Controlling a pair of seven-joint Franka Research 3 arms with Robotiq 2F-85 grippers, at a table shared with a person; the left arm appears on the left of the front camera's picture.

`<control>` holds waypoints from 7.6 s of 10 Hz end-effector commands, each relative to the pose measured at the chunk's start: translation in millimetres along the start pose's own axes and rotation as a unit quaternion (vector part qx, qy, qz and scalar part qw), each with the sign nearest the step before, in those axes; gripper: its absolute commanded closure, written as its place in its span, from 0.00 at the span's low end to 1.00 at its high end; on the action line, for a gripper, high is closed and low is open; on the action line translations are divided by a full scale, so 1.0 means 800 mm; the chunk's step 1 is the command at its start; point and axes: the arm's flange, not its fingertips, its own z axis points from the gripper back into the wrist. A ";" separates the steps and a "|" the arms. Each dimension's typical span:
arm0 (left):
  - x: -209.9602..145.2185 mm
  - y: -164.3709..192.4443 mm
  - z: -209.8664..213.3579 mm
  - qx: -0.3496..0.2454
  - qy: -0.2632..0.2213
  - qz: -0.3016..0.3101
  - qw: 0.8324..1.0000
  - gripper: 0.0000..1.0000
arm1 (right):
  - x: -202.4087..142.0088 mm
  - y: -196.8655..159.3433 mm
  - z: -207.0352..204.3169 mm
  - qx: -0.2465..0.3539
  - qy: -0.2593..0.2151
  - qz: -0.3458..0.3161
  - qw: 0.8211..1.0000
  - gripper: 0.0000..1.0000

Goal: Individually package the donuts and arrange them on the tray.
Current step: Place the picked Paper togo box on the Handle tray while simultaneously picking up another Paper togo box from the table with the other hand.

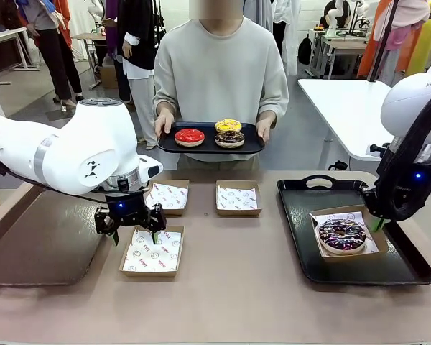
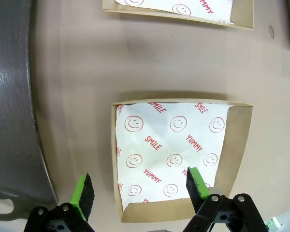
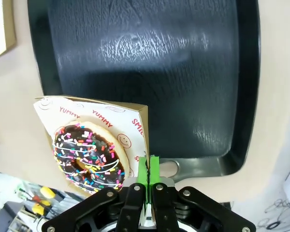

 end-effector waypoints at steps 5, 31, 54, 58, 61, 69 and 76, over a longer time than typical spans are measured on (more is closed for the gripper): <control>0.011 0.023 -0.013 0.010 -0.010 0.034 0.999 0.00 | 0.043 0.000 -0.033 0.015 0.020 0.003 1.000 0.99; 0.018 0.037 -0.029 -0.036 0.017 0.002 0.999 1.00 | 0.050 0.034 -0.049 -0.045 0.029 0.016 0.998 0.00; 0.087 -0.018 0.181 -0.072 -0.030 -0.046 0.996 1.00 | -0.095 -0.297 0.109 0.459 -0.115 -0.008 0.881 0.00; 0.138 -0.029 0.173 -0.066 -0.015 -0.037 0.997 1.00 | -0.109 -0.335 0.055 0.491 -0.141 -0.019 0.859 0.00; 0.168 -0.029 0.159 -0.068 -0.004 -0.042 0.997 1.00 | -0.102 -0.327 0.032 0.488 -0.146 -0.042 0.859 0.00; 0.165 -0.025 0.150 -0.077 -0.005 -0.040 0.996 1.00 | -0.105 -0.335 0.034 0.493 -0.136 -0.046 0.858 0.00; 0.165 -0.025 0.150 -0.077 -0.005 -0.040 0.996 1.00 | -0.105 -0.335 0.034 0.493 -0.136 -0.046 0.858 0.00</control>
